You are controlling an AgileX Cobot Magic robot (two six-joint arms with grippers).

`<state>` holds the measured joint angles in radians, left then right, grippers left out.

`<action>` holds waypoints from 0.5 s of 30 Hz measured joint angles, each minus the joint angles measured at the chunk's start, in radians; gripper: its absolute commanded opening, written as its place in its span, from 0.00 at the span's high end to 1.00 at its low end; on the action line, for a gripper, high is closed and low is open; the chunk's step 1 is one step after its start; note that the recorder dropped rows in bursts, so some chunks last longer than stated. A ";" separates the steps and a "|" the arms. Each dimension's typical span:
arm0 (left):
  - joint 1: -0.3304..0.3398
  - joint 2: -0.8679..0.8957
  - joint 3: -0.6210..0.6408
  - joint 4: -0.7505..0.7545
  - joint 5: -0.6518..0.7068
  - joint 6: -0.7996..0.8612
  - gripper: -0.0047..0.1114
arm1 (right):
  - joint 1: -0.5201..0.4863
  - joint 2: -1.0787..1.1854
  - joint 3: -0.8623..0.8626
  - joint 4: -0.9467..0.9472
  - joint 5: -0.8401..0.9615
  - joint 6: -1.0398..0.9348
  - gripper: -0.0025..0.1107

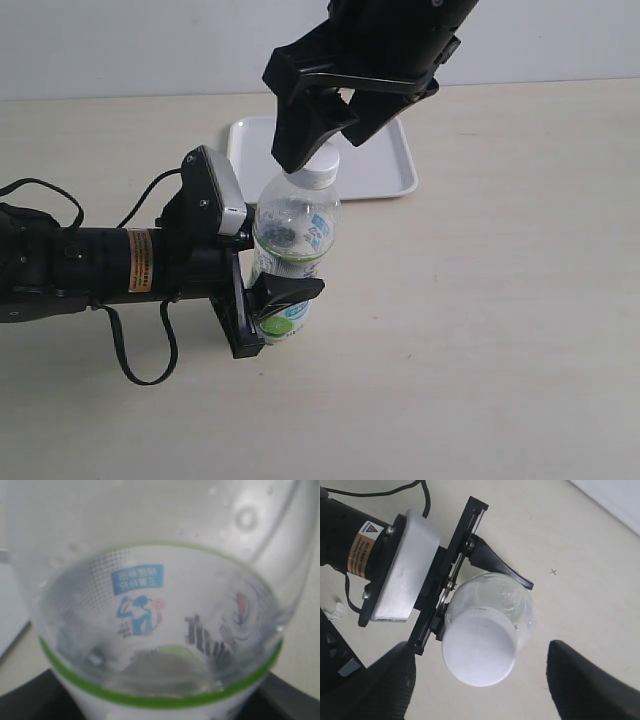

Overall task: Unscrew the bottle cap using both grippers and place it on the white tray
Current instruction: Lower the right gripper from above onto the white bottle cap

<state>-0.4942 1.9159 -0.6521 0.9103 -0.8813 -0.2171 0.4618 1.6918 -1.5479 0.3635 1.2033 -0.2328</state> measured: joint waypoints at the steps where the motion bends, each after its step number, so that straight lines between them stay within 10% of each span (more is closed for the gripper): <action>1: 0.000 0.000 0.000 0.000 0.000 0.000 0.96 | 0.000 0.000 0.000 0.000 0.000 0.000 0.36; 15: 0.000 0.000 0.000 0.000 0.000 0.000 0.96 | 0.001 0.000 0.000 -0.023 0.015 0.000 0.36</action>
<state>-0.4942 1.9159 -0.6521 0.9103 -0.8813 -0.2171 0.4631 1.6918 -1.5479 0.3408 1.2180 -0.2328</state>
